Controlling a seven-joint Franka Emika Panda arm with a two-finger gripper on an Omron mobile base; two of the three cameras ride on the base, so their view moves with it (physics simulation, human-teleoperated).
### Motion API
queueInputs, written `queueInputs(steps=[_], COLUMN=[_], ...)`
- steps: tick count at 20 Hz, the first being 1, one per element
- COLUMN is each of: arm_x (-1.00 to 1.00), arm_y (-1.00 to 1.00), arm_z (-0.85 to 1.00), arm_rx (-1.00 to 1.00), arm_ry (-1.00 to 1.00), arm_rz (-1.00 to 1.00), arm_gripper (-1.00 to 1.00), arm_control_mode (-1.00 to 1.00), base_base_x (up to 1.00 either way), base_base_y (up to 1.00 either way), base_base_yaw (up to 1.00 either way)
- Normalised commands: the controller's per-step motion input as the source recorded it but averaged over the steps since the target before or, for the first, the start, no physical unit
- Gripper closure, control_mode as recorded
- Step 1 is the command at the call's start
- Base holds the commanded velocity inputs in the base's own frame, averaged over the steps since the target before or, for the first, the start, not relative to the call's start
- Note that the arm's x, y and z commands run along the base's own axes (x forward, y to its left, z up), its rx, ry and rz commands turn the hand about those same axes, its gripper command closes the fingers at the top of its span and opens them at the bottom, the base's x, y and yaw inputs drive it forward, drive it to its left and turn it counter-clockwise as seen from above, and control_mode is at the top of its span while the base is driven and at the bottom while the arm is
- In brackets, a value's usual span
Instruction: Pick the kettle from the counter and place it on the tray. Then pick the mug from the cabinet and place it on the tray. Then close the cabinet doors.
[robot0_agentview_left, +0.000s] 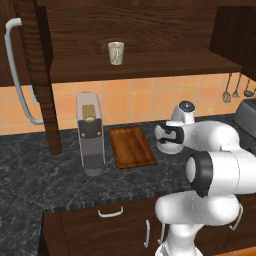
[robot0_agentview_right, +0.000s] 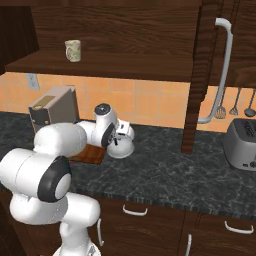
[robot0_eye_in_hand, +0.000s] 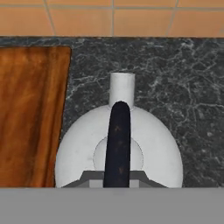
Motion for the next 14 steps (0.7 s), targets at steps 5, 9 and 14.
queueInputs(steps=[5, 9, 14], arm_x=[0.0, 0.1, 0.38], arm_y=[0.5, 0.67, 0.68], arm_z=[0.44, 0.32, 0.11], arm_rx=[-0.01, 0.0, 0.0], arm_ry=[-0.11, 0.0, 0.0], arm_rz=[0.08, 0.11, 0.07], arm_gripper=[1.0, 1.0, 1.0], arm_control_mode=[-1.0, -1.0, -1.0], base_base_x=[0.0, 0.0, 0.0], base_base_y=[0.0, 0.0, 0.0], base_base_yaw=[0.0, 0.0, 0.0])
